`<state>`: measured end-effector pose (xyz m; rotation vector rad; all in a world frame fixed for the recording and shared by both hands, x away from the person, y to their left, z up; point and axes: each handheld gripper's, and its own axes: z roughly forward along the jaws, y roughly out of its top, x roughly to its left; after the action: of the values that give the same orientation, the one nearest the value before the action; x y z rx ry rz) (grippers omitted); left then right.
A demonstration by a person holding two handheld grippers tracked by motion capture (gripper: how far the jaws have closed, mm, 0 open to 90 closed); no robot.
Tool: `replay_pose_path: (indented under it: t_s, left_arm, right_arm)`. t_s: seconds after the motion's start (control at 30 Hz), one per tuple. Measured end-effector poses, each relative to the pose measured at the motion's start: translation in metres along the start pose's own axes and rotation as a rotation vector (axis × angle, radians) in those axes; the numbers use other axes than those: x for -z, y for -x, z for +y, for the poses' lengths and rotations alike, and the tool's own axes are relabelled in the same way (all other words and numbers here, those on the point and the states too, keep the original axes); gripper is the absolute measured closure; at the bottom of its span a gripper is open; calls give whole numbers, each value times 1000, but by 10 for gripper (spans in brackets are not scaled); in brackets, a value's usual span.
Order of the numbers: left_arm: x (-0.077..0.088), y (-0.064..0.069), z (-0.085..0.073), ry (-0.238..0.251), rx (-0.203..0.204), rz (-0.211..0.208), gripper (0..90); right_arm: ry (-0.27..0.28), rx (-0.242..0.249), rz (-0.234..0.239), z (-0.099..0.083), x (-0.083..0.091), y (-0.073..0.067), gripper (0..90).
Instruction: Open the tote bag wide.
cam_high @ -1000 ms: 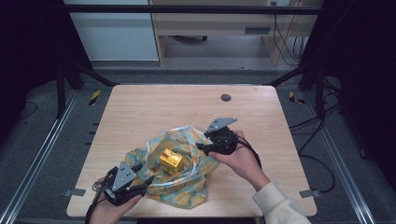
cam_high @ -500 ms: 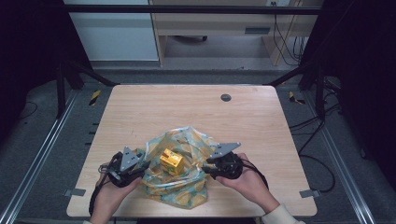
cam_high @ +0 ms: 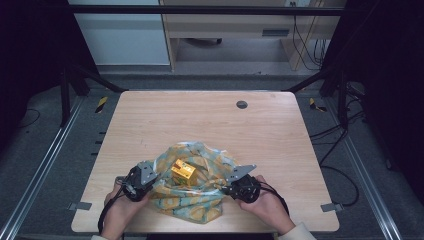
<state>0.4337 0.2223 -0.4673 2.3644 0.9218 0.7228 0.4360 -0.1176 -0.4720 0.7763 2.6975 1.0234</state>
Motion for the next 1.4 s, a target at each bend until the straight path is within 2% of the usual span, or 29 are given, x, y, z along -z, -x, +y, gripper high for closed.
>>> replay_pose_path:
  t_s: [0.07,0.17,0.3,0.4,0.47,0.57,0.7,0.73,1.03,1.13,1.23,1.3,1.4]
  left_arm:
    - [-1,-1,-2,-14,-6,5,888]
    - [-4,-2,-4,-29,4,-9,888]
    - [-7,-3,-6,-38,-8,-8,889]
    - [-5,-2,-8,-50,16,-12,889]
    - [-5,-2,-9,-47,8,-17,889]
    - [-5,-1,-11,-62,19,-32,888]
    - [-7,1,-11,-87,4,-33,888]
    - [-7,1,-10,-82,-8,-27,888]
    - [-6,2,-12,-91,4,-32,886]
    - [-5,3,-13,-84,-11,-19,878]
    - [0,4,-15,-67,0,-5,811]
    - [7,4,-15,-32,16,6,715]
    - [19,5,-14,47,51,5,546]
  right_arm:
    - [0,1,10,-2,2,1,900]
    - [11,-3,25,-5,5,3,900]
    - [-8,6,33,-7,4,3,900]
    - [-17,16,30,-8,1,0,900]
    - [-29,26,31,-9,1,-1,900]
    - [-36,28,33,-10,1,-1,900]
    - [-49,26,23,-11,-1,-1,900]
    - [-57,29,21,-11,-2,-1,900]
    - [-68,33,19,-11,-4,0,900]
    - [-66,29,19,-11,-5,1,900]
    - [-46,27,10,-11,-4,2,896]
    - [-25,29,2,-11,-1,3,812]
    - [14,28,-23,-9,7,1,674]
